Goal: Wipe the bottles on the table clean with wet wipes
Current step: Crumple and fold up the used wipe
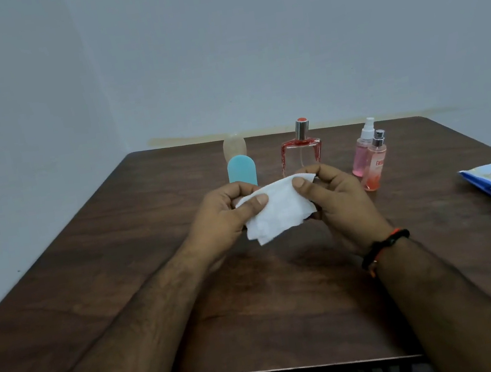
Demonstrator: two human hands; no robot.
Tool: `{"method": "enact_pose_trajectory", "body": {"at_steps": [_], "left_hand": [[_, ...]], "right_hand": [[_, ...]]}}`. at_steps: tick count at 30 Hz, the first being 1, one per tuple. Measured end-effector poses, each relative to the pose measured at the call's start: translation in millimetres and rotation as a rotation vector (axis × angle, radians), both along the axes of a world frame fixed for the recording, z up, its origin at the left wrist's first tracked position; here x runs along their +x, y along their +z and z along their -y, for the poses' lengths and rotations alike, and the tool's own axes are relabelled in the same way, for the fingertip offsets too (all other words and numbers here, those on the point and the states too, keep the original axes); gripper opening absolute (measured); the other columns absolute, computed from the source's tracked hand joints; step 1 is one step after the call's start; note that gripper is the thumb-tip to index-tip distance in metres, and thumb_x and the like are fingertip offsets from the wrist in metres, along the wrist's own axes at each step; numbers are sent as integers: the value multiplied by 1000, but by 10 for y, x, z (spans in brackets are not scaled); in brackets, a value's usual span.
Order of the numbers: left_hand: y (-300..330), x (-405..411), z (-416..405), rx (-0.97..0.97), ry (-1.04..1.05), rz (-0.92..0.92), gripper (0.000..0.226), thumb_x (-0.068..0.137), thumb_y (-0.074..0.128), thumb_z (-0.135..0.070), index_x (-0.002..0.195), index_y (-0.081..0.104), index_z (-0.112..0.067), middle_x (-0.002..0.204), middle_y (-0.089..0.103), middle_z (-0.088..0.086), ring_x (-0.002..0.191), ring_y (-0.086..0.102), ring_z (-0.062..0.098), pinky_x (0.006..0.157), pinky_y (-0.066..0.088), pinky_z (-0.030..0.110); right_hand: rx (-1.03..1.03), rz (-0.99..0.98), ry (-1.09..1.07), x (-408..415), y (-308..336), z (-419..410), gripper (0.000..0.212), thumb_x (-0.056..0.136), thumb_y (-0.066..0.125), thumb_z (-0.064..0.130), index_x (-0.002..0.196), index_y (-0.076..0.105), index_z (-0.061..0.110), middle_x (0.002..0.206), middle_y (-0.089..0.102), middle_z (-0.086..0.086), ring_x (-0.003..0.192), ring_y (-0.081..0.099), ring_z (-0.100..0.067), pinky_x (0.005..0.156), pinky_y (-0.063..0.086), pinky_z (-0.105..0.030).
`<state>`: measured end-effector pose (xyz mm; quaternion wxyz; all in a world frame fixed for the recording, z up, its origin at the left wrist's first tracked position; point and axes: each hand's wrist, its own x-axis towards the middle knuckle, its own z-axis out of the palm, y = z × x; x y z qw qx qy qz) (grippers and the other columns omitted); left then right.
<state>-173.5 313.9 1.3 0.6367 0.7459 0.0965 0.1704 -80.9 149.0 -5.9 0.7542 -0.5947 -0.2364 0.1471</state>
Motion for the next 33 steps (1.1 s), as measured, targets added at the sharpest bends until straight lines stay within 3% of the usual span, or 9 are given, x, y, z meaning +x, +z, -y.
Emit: {"method": "enact_pose_trajectory", "body": {"at_steps": [4,8,13,16,20,24,28,31,33], "left_hand": [[4,-17,6,-10,-186,-71,26,85,72,-10,110,67,-11,95,76,1,93,71,17,86,57,34],[-5,-13,59,30,-168,-61,19,85,74,-10,103,69,-10,98,76,6,95,72,23,86,59,39],[-19,2,64,-93,-29,20,18,86,72,-8,103,65,-9,93,75,14,89,73,27,80,60,42],[-25,18,47,-205,-32,-4,24,89,68,-4,112,62,-7,93,76,11,88,74,27,72,62,37],[1,9,40,-302,-42,11,18,92,56,7,92,65,-9,103,71,14,87,72,27,62,61,33],[8,12,5,-360,-66,-8,32,93,49,9,77,69,-9,120,63,24,106,67,36,72,63,40],[54,-20,9,-407,-46,31,25,97,45,-1,88,68,0,102,67,18,88,70,24,67,61,32],[21,-22,16,-110,62,37,6,88,67,-6,88,73,-7,94,72,10,93,67,25,79,58,34],[-24,-20,36,131,136,26,11,81,76,-6,84,74,-17,84,75,6,86,72,24,83,60,38]], "right_hand": [[-26,72,35,1,-3,12,12,95,57,9,101,68,11,95,73,-3,90,68,-19,76,60,-35],[-115,105,89,-38,4,1,14,94,59,9,104,67,15,100,72,-1,96,68,-19,81,58,-32],[-131,41,136,-82,11,-11,53,76,77,3,123,56,16,121,68,-3,107,69,-18,87,59,-38],[-194,302,-18,-95,-9,-25,45,77,75,-7,107,63,23,109,68,3,99,66,-5,82,59,-28],[-243,609,-103,-106,-14,-18,41,77,61,-19,79,70,20,93,68,8,93,62,1,79,52,-14],[-298,600,-116,-99,-23,-30,38,81,61,-16,75,72,19,103,63,6,100,57,1,81,51,-12],[-229,448,-42,-126,-7,-43,34,85,53,-16,79,71,12,99,65,2,89,62,1,71,56,-19],[-196,295,22,-122,-4,-48,25,92,50,-8,86,72,3,91,67,0,71,63,-12,61,58,-27],[-188,272,29,-121,-4,-40,12,92,60,1,92,72,4,86,70,-2,69,64,-17,63,59,-34]]}}
